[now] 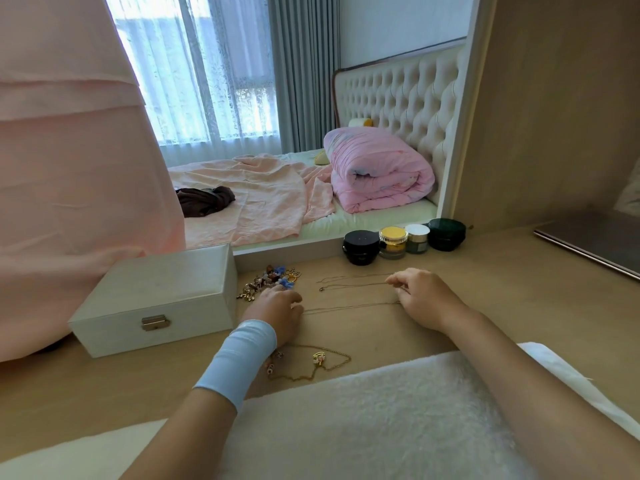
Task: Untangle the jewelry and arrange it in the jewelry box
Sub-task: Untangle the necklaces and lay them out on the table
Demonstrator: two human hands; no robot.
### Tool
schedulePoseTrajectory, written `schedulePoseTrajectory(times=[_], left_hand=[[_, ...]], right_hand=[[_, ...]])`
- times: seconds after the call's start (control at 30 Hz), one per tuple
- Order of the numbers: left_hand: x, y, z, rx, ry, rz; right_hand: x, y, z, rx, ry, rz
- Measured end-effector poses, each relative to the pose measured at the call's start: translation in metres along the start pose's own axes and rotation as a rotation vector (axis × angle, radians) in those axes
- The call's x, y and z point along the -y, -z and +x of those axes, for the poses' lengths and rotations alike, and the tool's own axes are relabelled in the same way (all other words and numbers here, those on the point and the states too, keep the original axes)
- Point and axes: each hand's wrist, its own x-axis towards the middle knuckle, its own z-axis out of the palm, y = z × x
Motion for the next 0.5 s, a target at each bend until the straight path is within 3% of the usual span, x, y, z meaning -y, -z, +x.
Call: schedulePoseTrajectory(times=[0.1,0.23,0.5], left_hand=[[-0.009,-0.006,-0.011,0.1,-0.11,-0.053],[-0.015,-0.015,-0.014,0.325,-0.109,0.039],[-0.042,-0.029,0.001,0.385,-0.123,0.102]], right_hand=[[0.011,-0.002,-0.012,0.193,-0.025,-0.144],[0.017,-0.018,-0.028,0.435,-0.032,-0.249],[-0.006,-0.02,-0.014,0.398,-0.173,-0.267]])
